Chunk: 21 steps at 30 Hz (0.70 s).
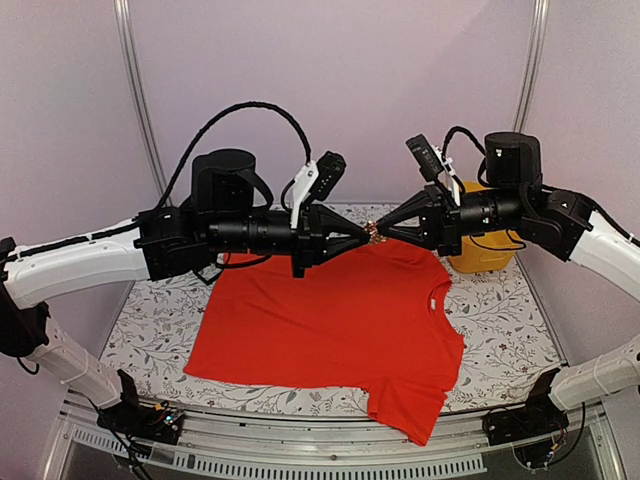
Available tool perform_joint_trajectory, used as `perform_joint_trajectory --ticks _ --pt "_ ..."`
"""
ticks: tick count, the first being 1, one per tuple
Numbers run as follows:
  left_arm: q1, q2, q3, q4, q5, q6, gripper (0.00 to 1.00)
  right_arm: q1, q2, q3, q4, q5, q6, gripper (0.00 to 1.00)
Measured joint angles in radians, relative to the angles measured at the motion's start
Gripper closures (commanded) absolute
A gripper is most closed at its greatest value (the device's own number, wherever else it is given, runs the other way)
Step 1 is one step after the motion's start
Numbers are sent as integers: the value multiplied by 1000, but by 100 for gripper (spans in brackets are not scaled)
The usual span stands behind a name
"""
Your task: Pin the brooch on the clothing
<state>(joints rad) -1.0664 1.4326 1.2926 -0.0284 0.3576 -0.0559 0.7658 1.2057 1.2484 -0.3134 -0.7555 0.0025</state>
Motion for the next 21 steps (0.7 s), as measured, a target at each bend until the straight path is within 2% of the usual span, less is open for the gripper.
perform_joint_trajectory --ticks 3,5,18,21 --pt "0 0 0 -3 -8 6 100 1 3 10 -35 20 -11 93" --pt "0 0 0 -8 -8 10 100 1 4 15 -52 23 -17 100" --pt "0 0 0 -14 1 10 100 2 4 22 -69 22 -25 100" --pt "0 0 0 -4 1 8 94 2 0 9 -36 11 -8 100"
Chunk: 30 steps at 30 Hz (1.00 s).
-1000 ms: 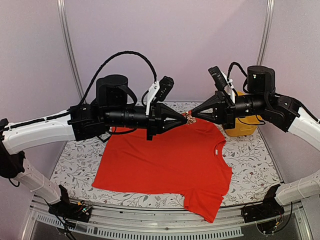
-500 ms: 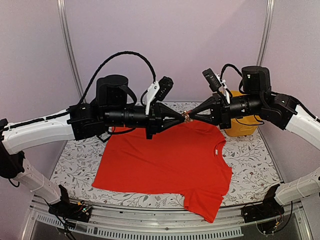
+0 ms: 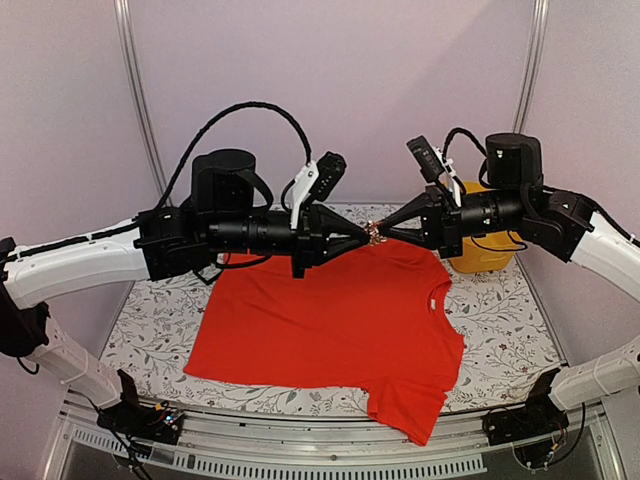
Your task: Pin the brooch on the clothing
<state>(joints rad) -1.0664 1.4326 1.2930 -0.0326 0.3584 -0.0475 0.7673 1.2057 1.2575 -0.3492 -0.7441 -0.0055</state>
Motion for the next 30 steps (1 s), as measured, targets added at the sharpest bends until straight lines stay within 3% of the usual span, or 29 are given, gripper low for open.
perform_joint_trajectory --ticks 4,10,14,18,23,30 --pt "2 0 0 18 4 -6 88 -1 -11 -30 59 -15 43 100" --pt "5 0 0 42 13 -13 63 -1 -21 -51 118 -22 92 100" --pt "6 -8 -13 57 15 -10 52 -1 -27 -51 141 -9 105 100" --pt "8 -59 -97 132 -2 -26 46 -1 -58 -102 245 27 142 100" --pt "10 -98 -227 364 -10 -102 42 -1 -142 -248 451 66 217 100" --pt "11 -13 -188 486 -8 -164 53 -1 -128 -257 576 77 270 100"
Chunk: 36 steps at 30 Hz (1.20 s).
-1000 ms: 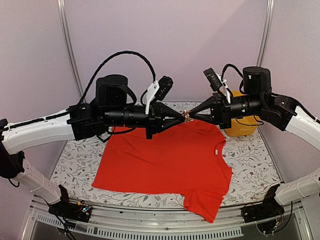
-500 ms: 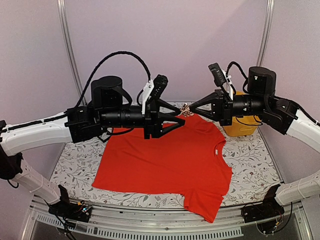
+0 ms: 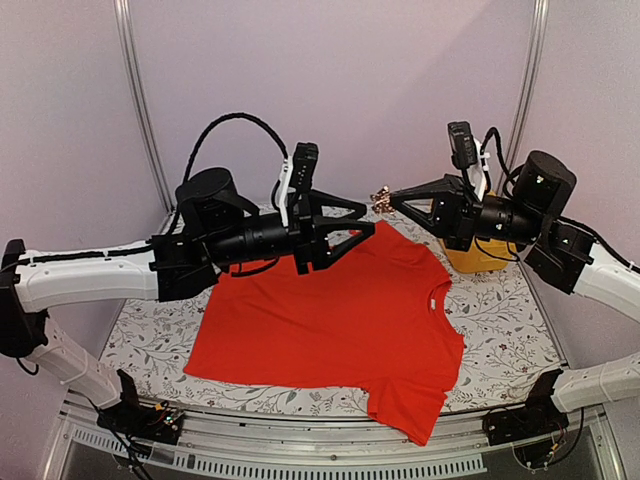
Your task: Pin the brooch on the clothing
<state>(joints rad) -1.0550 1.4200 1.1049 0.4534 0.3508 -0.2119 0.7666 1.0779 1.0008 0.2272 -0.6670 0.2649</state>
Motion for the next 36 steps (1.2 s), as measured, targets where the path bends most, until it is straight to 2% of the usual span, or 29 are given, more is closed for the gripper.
perform_joint_trajectory --ticks 4,10,13,16,17,20,23,25,30,36 --pt "0 14 20 13 8 -6 60 0 4 0 16 0 9 100" --pt "1 42 72 28 19 -12 79 0 4 0 29 0 10 100" --pt "2 59 95 26 24 -5 84 0 4 0 28 0 12 100" --pt "2 70 113 19 29 -2 98 0 4 0 27 0 12 100" --pt "2 73 116 17 32 -1 100 0 4 0 27 1 11 100" --pt "2 74 122 8 39 0 100 0 3 0 24 3 12 99" --pt "3 74 123 -5 40 3 100 0 0 2 2 3 1 76" --pt "3 74 123 -22 42 10 100 0 0 22 -56 3 -23 67" --pt "3 72 126 -54 42 44 100 -1 -8 117 -221 4 -123 63" --pt "2 72 137 -79 41 73 100 -1 -21 150 -307 4 -188 59"
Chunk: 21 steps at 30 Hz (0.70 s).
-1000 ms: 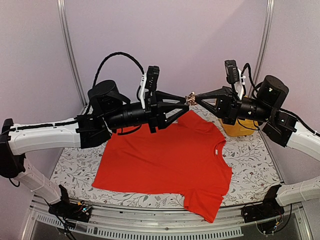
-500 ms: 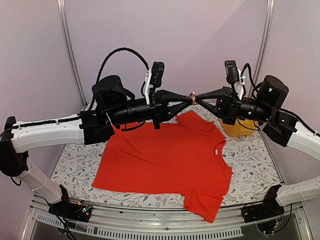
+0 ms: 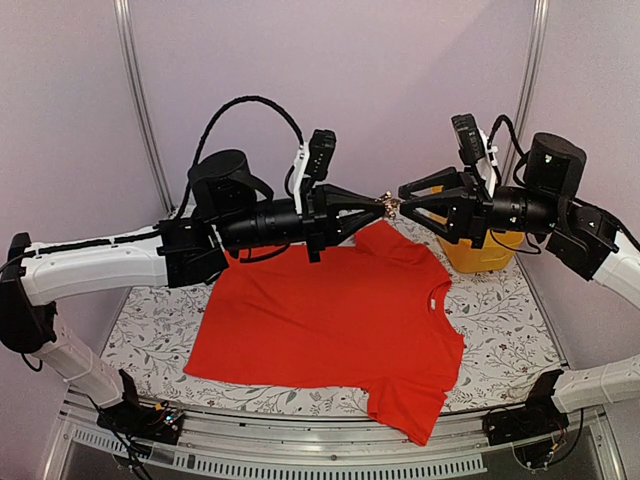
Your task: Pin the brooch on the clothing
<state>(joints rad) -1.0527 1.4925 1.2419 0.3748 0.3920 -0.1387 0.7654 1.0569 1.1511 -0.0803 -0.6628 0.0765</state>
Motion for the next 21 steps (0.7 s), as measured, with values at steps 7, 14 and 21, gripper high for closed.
perform_joint_trajectory --ticks 7,14,21 --pt "0 0 43 -109 -8 74 100 -1 4 18 -126 29 -71 56" --pt "0 -1 87 -217 23 116 100 -7 80 138 -273 2 -167 73" --pt "0 -2 87 -275 46 127 100 -7 111 150 -341 -32 -214 83"
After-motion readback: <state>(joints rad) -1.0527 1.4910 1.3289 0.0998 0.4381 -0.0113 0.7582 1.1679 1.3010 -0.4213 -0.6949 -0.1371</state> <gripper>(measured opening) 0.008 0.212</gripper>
